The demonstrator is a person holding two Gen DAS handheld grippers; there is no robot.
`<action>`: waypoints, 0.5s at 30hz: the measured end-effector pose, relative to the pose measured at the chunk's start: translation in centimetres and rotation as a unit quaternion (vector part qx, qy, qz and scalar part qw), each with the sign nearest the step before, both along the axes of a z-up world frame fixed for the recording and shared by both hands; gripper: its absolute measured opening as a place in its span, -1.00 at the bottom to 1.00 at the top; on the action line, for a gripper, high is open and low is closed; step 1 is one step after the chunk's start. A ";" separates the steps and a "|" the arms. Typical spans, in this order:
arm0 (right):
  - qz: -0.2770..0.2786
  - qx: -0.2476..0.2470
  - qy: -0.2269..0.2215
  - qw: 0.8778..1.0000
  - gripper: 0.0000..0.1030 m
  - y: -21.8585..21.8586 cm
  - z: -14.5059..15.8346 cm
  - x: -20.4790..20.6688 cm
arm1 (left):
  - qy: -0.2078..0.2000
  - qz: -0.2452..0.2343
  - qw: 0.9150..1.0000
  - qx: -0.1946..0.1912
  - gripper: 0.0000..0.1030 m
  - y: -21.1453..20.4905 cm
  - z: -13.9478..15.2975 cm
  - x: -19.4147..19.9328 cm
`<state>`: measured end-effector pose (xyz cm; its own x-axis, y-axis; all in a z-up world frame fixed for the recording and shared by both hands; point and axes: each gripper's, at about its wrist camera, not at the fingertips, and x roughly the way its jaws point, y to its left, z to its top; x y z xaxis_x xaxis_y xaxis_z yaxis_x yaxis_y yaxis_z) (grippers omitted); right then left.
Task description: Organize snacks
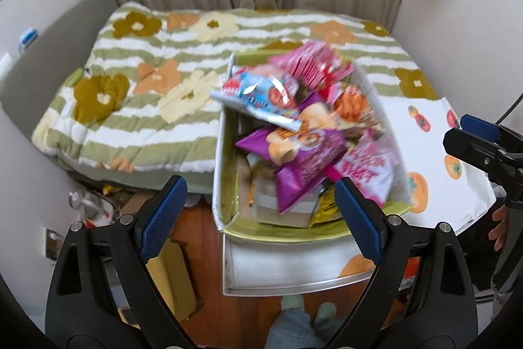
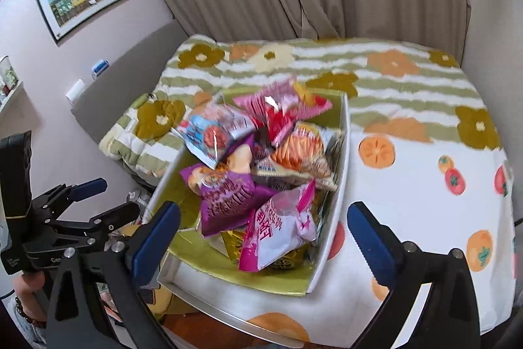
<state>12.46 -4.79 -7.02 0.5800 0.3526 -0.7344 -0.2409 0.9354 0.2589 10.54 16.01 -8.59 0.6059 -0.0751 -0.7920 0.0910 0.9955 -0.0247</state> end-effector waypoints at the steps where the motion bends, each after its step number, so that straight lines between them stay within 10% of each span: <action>1: 0.000 -0.001 -0.011 1.000 0.97 -0.4 0.9 -0.6 | -0.009 -0.001 1.000 0.000 0.77 -0.7 0.9 -0.6; 15: -0.108 -0.082 -0.105 0.985 0.97 -10.6 9.2 -11.9 | -0.148 -0.013 0.989 -0.017 0.77 -10.8 9.6 -11.3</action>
<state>0.57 -15.36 2.16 0.7736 0.0907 -0.6271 -0.0637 0.9958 0.0654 -0.72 5.20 0.96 0.8086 -0.1172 -0.5765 0.1247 0.9918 -0.0268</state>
